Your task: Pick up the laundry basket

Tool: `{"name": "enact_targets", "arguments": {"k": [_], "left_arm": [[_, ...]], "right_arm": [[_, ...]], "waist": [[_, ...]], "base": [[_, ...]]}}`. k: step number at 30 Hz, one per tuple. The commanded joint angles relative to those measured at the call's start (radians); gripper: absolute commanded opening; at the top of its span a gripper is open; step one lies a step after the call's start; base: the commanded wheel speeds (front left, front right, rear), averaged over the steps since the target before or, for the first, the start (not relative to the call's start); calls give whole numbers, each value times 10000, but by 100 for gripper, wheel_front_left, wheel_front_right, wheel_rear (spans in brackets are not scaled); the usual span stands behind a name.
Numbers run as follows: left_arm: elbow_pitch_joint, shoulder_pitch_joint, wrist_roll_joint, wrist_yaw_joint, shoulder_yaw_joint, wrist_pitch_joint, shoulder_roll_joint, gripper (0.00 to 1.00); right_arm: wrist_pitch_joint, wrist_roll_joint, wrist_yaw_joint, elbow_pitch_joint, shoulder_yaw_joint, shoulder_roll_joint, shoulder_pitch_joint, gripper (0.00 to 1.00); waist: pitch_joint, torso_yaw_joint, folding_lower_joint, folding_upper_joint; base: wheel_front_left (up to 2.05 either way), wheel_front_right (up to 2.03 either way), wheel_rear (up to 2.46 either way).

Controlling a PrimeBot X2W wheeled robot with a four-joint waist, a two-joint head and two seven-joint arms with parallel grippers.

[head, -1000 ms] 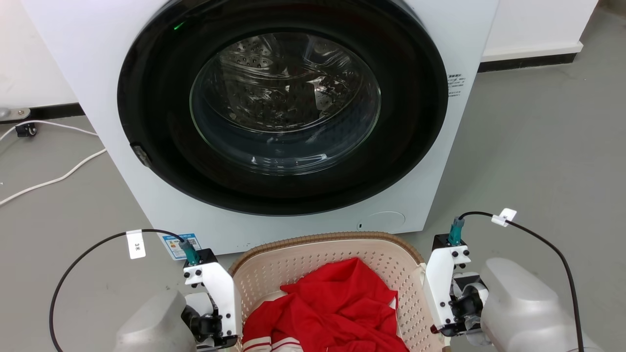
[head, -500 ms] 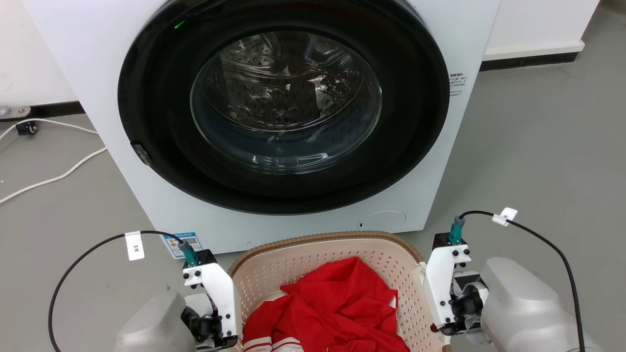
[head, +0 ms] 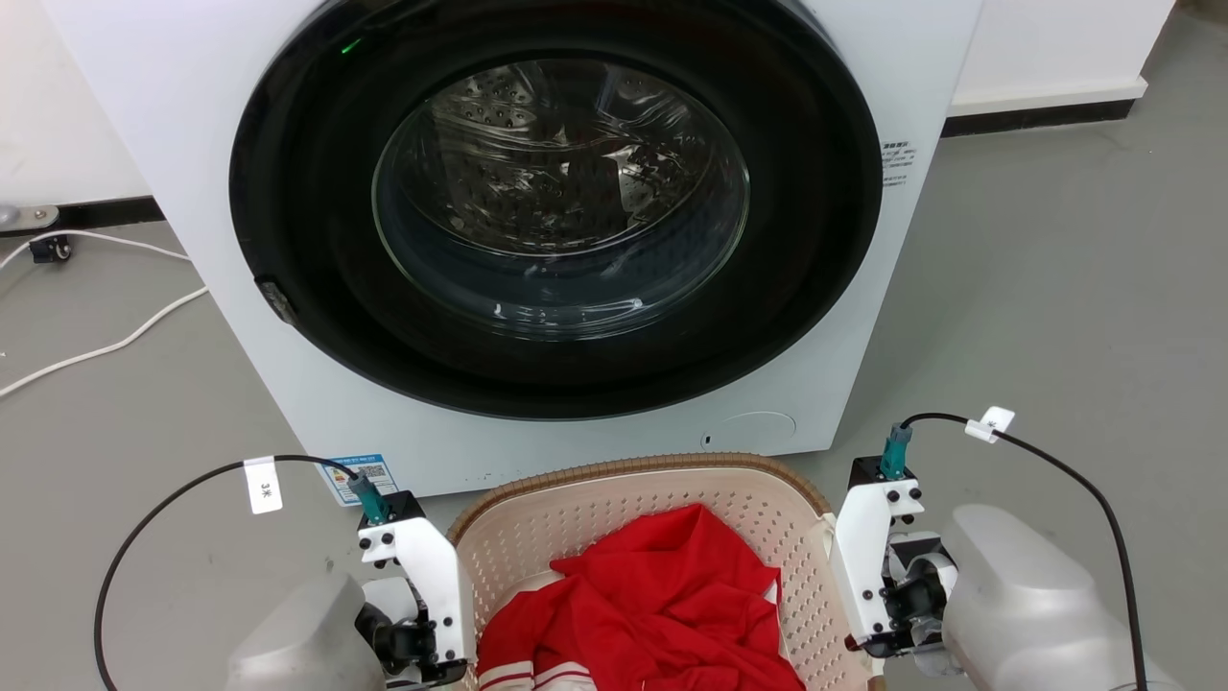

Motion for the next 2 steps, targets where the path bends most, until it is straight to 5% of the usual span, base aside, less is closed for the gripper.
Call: {"name": "enact_targets", "arguments": {"k": [1, 2], "left_arm": [[-123, -49, -106, -149, 37, -42, -122, 0], [-120, -52, -121, -149, 32, -51, -117, 0]], "right_arm": [[-52, -49, -7, 1, -7, 72, 136, 0], [-47, -63, -7, 1, -17, 74, 138, 0]], "waist": [[0, -4, 0, 0], [2, -7, 0, 0]], "base": [[0, 0, 0], [0, 0, 0]]}}
